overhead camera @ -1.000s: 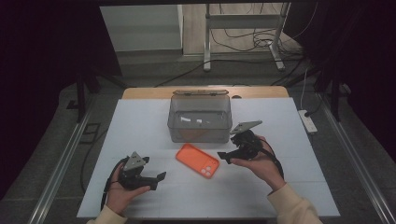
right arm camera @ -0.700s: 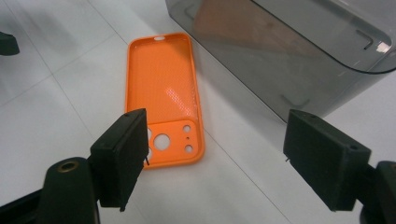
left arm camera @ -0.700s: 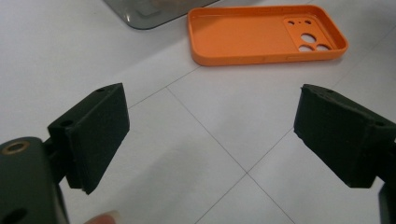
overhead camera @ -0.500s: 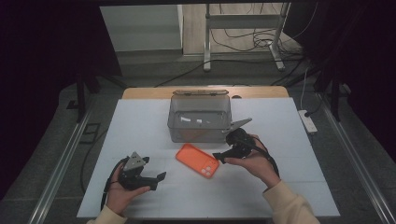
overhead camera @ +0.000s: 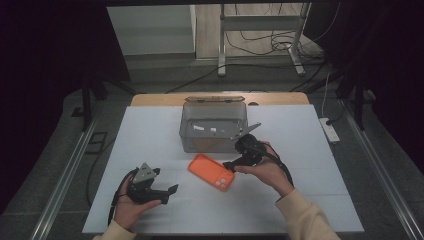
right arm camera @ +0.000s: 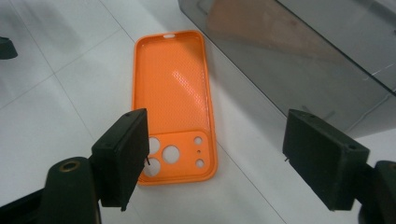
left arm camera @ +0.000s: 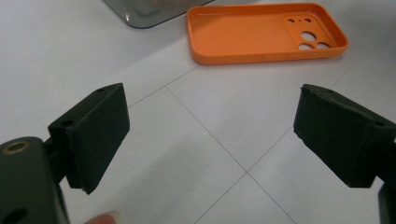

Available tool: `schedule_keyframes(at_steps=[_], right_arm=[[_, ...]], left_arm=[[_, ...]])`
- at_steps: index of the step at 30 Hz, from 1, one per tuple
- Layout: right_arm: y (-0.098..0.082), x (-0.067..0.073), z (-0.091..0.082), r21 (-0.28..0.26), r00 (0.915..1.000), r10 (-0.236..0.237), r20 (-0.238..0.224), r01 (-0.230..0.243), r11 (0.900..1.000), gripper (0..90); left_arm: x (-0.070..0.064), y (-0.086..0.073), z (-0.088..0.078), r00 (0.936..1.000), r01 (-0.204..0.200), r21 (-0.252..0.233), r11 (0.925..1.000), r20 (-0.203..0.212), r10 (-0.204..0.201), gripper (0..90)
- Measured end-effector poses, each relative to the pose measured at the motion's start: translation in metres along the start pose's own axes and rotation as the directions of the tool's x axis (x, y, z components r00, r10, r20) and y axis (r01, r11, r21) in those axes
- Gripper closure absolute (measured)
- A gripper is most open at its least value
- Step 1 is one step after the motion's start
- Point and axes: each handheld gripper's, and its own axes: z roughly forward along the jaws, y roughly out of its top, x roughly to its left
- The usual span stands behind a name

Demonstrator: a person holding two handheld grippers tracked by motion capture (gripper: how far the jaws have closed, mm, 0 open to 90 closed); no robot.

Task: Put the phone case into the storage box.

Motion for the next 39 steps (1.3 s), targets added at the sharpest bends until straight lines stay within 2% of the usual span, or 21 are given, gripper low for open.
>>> schedule_keyframes(at_steps=[9,26,39], right_arm=[[0.006,-0.003,0.009,0.014,0.9999,0.015,-0.008,-0.015,1.000,23.2],[0.021,-0.001,0.021,0.026,0.9998,0.005,-0.017,-0.005,1.000,23.2],[0.022,-0.006,0.025,0.043,0.9998,0.020,-0.009,-0.019,0.999,23.6]], left_arm=[[0.000,0.000,0.000,1.0000,-0.001,0.001,1.0000,0.002,0.001,10.7],[-0.001,0.000,0.000,1.0000,-0.001,-0.001,1.0000,0.003,0.001,10.8],[-0.001,0.001,0.000,1.0000,-0.003,-0.002,1.0000,0.004,0.003,10.7]])
